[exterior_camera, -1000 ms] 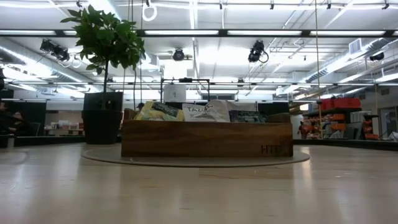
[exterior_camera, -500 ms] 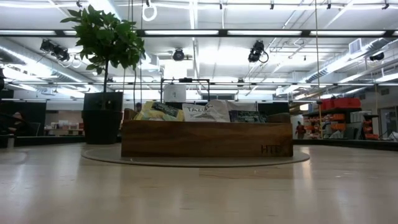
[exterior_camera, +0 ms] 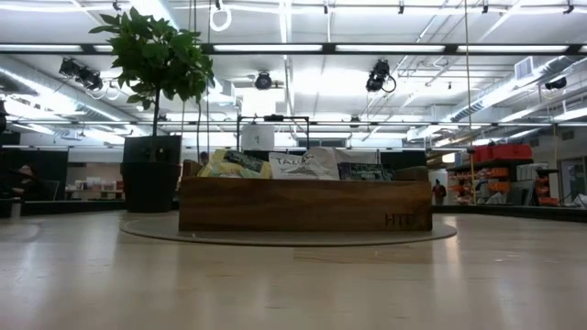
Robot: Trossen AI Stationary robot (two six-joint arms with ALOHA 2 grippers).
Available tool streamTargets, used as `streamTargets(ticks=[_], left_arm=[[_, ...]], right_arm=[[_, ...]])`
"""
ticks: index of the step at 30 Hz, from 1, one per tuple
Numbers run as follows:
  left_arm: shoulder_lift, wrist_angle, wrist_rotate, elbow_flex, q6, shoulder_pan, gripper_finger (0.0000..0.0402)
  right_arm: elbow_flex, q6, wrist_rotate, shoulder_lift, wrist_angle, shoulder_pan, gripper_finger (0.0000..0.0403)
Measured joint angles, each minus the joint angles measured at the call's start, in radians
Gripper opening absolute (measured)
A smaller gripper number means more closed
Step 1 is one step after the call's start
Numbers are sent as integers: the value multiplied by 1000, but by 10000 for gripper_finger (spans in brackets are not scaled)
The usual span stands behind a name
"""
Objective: Pick & Place Tea
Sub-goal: Put the violet tea bag into the right section of the wooden organizer
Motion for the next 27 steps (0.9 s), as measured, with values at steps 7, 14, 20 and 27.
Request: streamTargets(ticks=[7,14,20,27], left_arm=[[0,-4,0,0,20,0,3],[0,-4,0,0,24,0,3],[0,-5,0,0,24,1,3],[0,-8,0,0,23,1,4]], right_arm=[[0,4,-7,0,9,1,178],[0,14,-6,0,20,3,117],[0,14,1,0,20,2,41],[0,10,0,0,20,2,5]])
